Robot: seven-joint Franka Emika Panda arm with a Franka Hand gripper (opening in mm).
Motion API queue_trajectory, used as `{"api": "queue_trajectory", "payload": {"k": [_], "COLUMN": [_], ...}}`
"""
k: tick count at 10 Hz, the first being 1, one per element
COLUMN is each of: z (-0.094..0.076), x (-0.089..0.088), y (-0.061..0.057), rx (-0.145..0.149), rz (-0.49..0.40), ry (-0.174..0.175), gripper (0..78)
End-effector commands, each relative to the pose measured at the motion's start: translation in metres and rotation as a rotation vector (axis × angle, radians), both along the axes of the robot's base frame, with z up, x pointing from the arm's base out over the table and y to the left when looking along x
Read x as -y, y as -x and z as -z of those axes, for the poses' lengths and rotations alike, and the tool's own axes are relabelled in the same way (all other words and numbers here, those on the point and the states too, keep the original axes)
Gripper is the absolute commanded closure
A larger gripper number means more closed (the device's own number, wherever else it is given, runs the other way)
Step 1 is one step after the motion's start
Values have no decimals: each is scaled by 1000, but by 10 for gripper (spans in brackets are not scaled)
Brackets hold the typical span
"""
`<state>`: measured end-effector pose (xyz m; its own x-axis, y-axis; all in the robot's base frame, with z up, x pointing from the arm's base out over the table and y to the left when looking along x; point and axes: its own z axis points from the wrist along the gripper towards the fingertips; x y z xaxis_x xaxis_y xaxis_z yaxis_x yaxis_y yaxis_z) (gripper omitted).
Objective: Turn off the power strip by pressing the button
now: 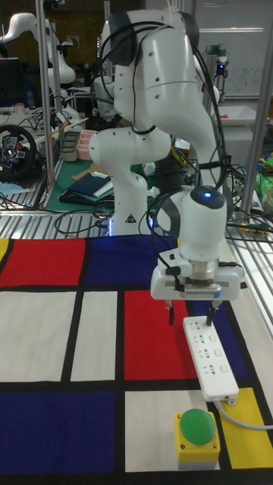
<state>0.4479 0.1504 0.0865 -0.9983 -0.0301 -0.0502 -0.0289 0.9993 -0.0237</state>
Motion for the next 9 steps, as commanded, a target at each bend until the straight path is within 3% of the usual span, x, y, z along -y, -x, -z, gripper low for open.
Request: {"api": "queue_trajectory", "payload": {"k": [1, 9], "z": [-2, 8], "x": [1, 1], "y": [-5, -3], "rx": [8, 10], "rz": [3, 5], "ry": [0, -4], "gripper": [1, 1]}}
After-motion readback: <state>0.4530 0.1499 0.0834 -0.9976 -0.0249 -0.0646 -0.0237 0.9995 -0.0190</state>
